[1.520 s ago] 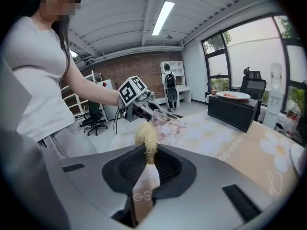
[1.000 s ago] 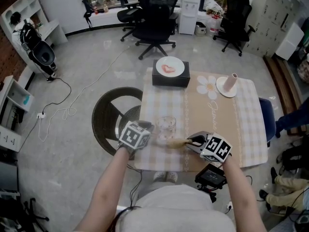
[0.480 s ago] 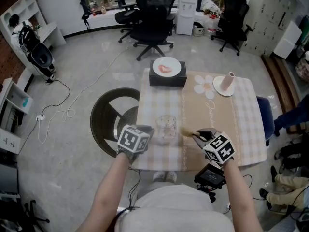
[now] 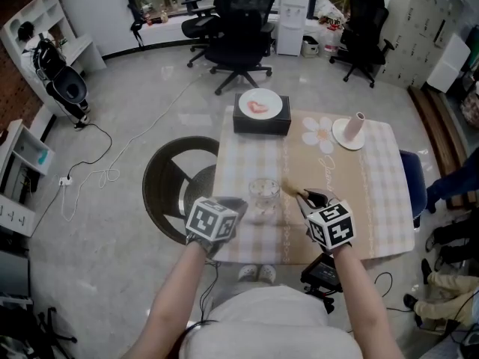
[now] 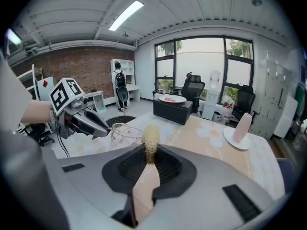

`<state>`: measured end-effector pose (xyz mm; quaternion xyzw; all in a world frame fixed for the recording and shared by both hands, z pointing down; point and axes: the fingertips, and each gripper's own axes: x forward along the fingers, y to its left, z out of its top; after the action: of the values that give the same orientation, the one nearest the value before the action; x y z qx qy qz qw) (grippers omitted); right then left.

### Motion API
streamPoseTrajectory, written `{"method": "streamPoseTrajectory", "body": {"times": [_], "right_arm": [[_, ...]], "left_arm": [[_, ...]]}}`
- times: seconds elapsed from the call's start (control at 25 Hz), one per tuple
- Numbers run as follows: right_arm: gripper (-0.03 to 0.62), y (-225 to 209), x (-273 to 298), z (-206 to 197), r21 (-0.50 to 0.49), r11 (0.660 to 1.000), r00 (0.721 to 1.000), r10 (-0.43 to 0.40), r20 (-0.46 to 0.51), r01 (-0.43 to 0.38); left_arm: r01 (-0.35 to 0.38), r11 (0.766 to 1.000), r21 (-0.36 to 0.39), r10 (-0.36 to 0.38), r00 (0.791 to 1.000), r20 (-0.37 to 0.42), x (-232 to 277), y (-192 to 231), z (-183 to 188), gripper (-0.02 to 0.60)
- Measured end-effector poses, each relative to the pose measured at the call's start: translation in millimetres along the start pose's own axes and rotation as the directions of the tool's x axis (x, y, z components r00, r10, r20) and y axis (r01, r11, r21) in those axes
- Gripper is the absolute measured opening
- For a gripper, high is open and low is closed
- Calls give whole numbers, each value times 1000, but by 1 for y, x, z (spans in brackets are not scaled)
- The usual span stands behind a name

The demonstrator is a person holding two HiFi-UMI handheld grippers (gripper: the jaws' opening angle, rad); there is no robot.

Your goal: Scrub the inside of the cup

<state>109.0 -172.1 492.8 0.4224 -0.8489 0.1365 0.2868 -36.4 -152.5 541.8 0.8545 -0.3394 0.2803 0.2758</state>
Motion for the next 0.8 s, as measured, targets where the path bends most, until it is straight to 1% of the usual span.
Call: {"method": "streamPoseTrajectory", "body": {"times": [0.12,0.2,0.28,0.4,0.48,0.56,0.68,0.8], "right_arm": [[54,0,8,2,20,1000,1000,0,-2,0],[54,2,14,2,24,1000,1000,20,2,-20],[54,5,18,2,24,998,998,54,12,-54],[52,15,22,0,22,991,992,129,15,-129],[52,22,25,-7,-3,985,985,173,-20,-173],[53,27,27,-18,-41,979,978,198,-71,-201],[52,32,30,-33,-83,970,967,215,-138,-228],[53,37,31,-45,-100,963,955,228,-189,-250]], "left_arm": [[3,1000,11,-3,1000,-4,0,-2,-1,46],[1,1000,23,-1,1000,-8,0,-2,-2,45],[3,1000,28,-2,1000,-8,0,-3,-3,46],[5,1000,27,-5,1000,-9,0,-5,-4,46],[6,1000,27,-6,1000,-12,1,-3,-6,46],[8,1000,26,-7,1000,-14,2,-3,-8,46],[8,999,32,-8,1000,-12,3,-3,-9,46],[6,999,43,-6,1000,-13,2,-3,-9,46]]}}
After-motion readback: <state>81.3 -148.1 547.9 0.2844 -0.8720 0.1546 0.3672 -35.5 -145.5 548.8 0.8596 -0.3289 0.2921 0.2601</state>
